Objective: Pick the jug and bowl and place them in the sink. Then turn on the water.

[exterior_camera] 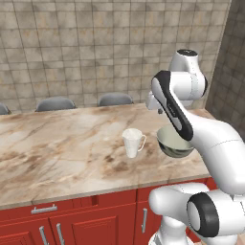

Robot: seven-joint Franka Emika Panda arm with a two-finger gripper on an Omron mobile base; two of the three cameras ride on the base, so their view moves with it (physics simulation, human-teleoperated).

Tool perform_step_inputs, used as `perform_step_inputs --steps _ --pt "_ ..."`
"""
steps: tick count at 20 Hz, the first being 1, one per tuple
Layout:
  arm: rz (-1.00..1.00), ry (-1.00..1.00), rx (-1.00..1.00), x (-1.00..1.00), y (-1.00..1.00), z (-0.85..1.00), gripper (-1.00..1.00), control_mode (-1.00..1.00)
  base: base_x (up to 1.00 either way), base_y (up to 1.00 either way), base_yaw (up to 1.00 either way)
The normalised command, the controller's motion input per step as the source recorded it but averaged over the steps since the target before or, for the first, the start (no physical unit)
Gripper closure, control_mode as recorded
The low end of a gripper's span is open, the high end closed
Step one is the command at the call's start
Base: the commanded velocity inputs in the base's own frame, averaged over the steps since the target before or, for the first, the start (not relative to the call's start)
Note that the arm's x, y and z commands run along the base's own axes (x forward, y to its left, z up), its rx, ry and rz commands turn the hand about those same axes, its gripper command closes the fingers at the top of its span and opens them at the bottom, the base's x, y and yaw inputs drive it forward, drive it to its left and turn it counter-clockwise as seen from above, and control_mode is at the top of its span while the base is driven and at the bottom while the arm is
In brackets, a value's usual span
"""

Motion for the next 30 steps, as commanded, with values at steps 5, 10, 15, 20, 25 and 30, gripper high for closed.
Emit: perform_step_inputs --steps 5,10,15,20,25,30 --pt "0.0 0.0 0.0 0.0 -0.14 -0.01 -1.0 -1.0 0.0 0.0 0.0" --pt "0.0 0.02 -0.02 0.0 -0.31 -0.08 -1.0 -1.0 0.0 0.0 0.0" --pt "0.0 0.05 -0.02 0.0 -0.31 -0.16 -1.0 -1.0 0.0 0.0 0.0" --pt "0.0 0.07 -0.03 0.0 -0.22 -0.21 -1.0 -1.0 0.0 0.0 0.0" --pt "0.0 0.06 -0.02 0.0 -0.12 -0.2 -1.0 -1.0 0.0 0.0 0.0" --pt "0.0 0.04 -0.02 0.0 -0.03 -0.19 -1.0 -1.0 0.0 0.0 0.0"
